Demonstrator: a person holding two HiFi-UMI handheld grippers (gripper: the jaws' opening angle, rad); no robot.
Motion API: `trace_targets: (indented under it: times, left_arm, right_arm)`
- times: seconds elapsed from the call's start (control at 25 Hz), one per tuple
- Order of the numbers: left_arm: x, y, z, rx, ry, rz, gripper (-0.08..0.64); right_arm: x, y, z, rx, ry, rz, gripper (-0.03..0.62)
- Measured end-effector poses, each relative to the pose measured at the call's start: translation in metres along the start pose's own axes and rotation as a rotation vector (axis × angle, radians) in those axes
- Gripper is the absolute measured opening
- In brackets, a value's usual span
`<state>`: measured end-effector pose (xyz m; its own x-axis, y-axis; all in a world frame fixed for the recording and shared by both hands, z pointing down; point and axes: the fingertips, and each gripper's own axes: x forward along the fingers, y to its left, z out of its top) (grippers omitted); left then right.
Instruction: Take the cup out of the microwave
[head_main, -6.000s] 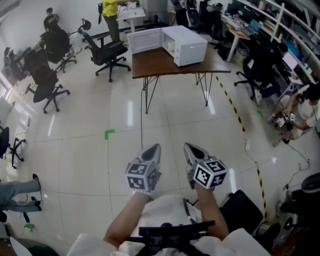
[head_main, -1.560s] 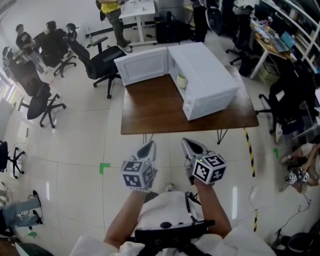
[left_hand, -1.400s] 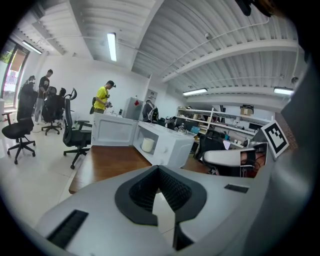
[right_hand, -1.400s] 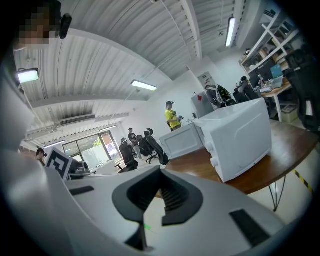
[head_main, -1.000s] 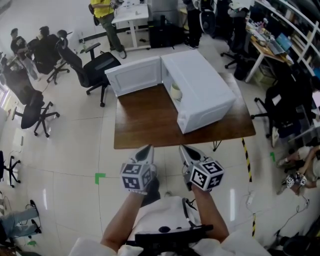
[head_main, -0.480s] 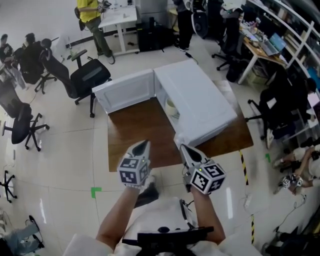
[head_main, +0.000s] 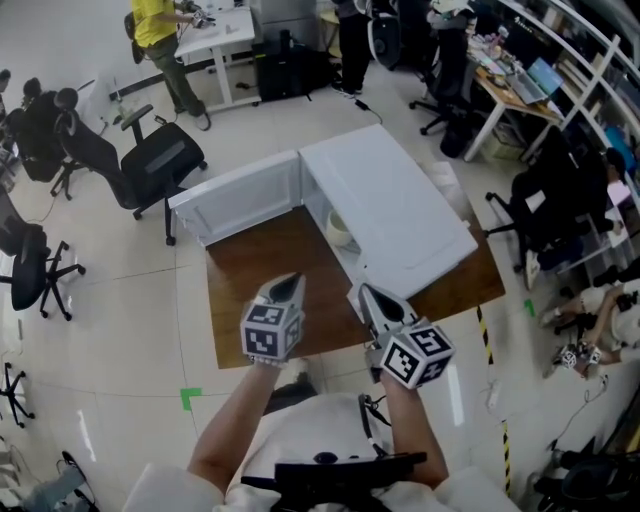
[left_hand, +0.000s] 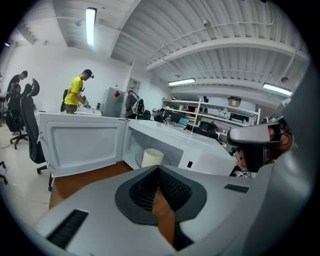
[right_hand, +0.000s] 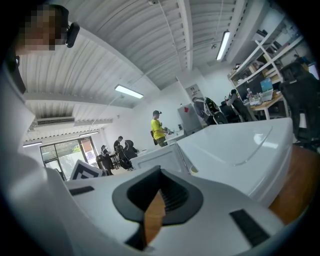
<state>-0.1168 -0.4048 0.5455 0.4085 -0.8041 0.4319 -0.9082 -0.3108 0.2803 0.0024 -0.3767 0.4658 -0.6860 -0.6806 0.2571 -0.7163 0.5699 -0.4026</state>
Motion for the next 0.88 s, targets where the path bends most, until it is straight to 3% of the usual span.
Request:
trace_targets:
  times: [0.4,0.48,0.68,0.88]
  left_arm:
    - [0.084,0.008,-0.003,0.113,0.055,-0.128,0.017]
    - [0.1,0.009,-0.005,0.123,0.074,-0.139,0.135]
    - [0.139,0.01,-0.007,0.148,0.085,-0.164,0.348]
    - [0.172,0.018,-0.018,0.199,0.105,-0.148,0.468]
  right_arm:
    - [0.01,-0.01,0.021,-0.011,-0.017,-0.048,0.003]
    - [0.01,-0.013,0.025,-0.007,-0.03,-0.056,0.003]
    - [0.01,-0.021,0.032,-0.01,-0.041,-0.084,0.003]
    - [0.009,-0.024,0.032,-0.002,-0.051,-0.108,0.003]
